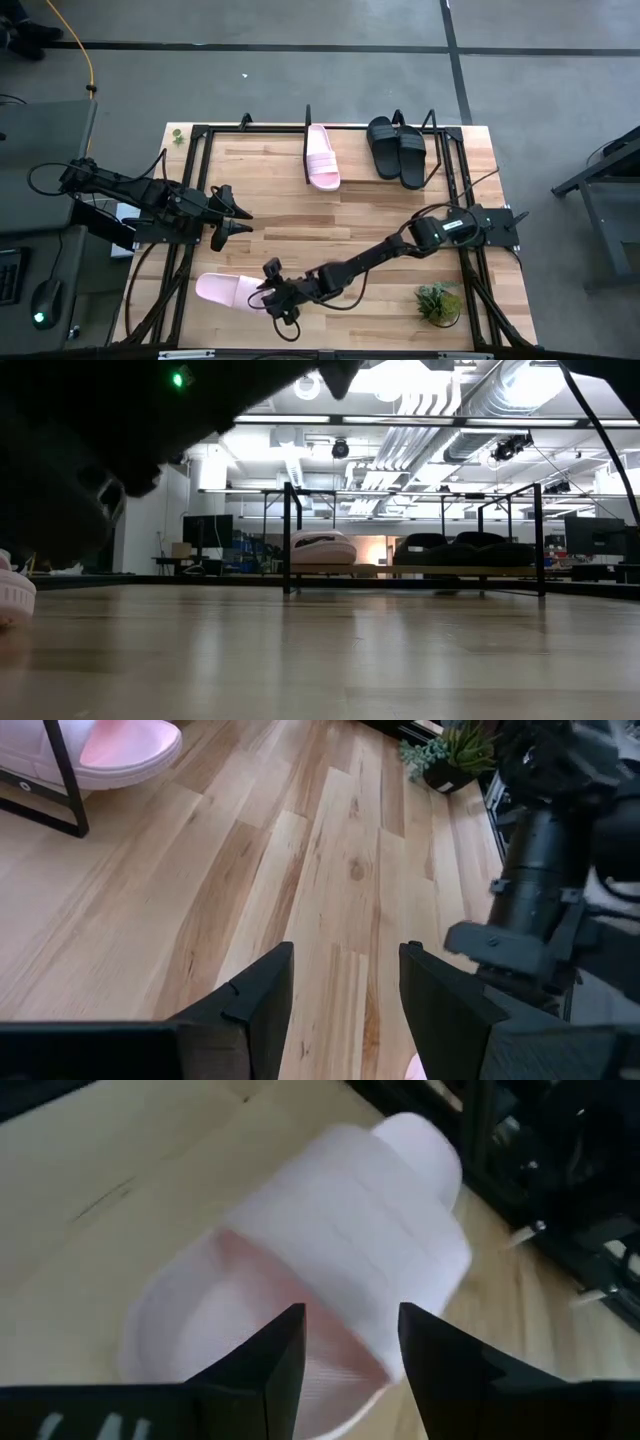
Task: Pick and place slides into the shelf
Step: Put the pink slides on the shelf
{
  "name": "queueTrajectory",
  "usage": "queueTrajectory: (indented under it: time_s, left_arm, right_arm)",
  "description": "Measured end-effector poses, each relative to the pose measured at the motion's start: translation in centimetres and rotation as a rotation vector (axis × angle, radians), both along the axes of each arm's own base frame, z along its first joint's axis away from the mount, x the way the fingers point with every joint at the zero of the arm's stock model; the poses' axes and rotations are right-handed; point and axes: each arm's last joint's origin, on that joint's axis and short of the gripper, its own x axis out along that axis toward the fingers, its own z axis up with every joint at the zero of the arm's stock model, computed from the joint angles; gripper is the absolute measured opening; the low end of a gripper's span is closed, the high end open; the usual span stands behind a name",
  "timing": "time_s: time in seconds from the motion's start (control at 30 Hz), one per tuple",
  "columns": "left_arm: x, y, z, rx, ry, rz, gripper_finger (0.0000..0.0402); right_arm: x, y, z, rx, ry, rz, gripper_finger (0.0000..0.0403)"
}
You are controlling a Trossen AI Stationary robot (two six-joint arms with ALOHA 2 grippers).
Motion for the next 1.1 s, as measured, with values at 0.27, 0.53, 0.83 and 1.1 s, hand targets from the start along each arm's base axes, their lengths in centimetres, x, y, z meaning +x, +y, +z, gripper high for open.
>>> queueTrajectory:
  time_s: [0.27, 0.53, 0.83, 1.1]
  left_arm:
    - [0.0, 0.0, 0.0, 0.0, -0.002, 0.0, 0.0168]
    - [0.0, 0.0, 0.0, -0.001, -0.004, 0.0, 0.0168]
    - [0.0, 0.0, 0.1, -0.001, -0.01, 0.001, 0.0168]
    - [0.1, 0.0, 0.1, -0.001, -0.01, 0.001, 0.0168]
  right_arm:
    - [0.0, -0.1, -0.1, -0.014, 0.0, -0.037, 0.0151]
    - [0.3, -0.1, -1.3, -0.035, -0.019, -0.035, 0.0151]
    - [0.7, -0.1, -1.2, -0.023, -0.086, -0.066, 0.0151]
    - [1.6, -1.5, -0.6, 0.022, -0.149, -0.08, 0.0151]
